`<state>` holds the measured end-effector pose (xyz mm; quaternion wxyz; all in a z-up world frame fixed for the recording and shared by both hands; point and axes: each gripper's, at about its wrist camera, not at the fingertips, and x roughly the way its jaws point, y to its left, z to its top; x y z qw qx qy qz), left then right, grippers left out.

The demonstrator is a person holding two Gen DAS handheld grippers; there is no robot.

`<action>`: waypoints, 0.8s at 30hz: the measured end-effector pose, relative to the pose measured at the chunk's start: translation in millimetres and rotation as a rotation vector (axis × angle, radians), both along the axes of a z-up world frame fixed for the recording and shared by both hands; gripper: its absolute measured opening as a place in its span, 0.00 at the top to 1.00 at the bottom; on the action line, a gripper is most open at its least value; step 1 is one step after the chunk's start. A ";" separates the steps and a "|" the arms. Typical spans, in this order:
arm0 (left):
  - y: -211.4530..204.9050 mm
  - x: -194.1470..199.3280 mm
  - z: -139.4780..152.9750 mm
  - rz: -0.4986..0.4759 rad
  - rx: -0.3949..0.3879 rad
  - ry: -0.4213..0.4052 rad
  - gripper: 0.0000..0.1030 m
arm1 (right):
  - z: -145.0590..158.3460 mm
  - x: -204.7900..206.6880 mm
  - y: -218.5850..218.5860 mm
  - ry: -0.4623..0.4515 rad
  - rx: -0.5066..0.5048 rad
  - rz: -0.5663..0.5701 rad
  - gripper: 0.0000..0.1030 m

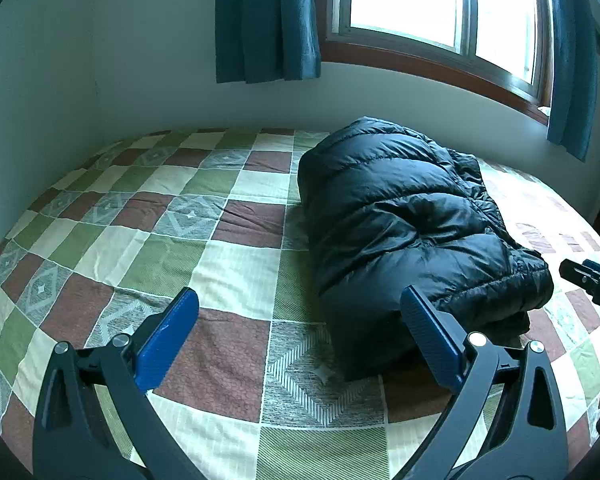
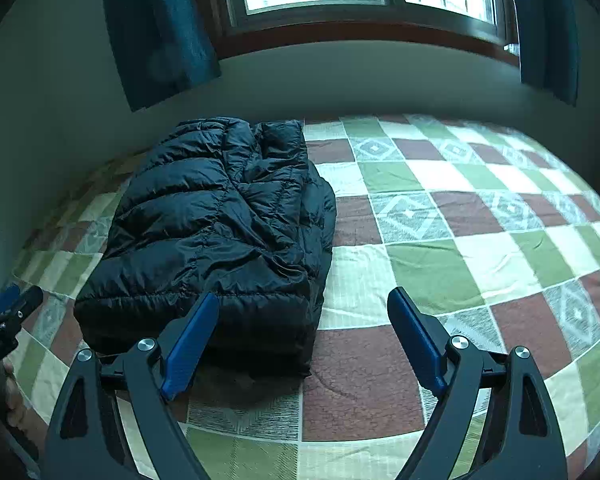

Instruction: Fold large clothes

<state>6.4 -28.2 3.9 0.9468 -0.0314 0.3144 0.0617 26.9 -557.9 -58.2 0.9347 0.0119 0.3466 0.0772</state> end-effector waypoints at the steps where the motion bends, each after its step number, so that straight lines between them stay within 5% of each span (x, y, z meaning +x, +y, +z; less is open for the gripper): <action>1: 0.1 -0.1 -0.4 0.003 0.003 -0.002 0.02 | 0.5 -0.8 0.8 -0.004 -0.006 0.000 0.17; 24: -1.7 -1.4 -7.6 0.023 0.015 -0.002 0.02 | 2.5 -1.3 1.8 -0.027 -0.045 -0.020 0.17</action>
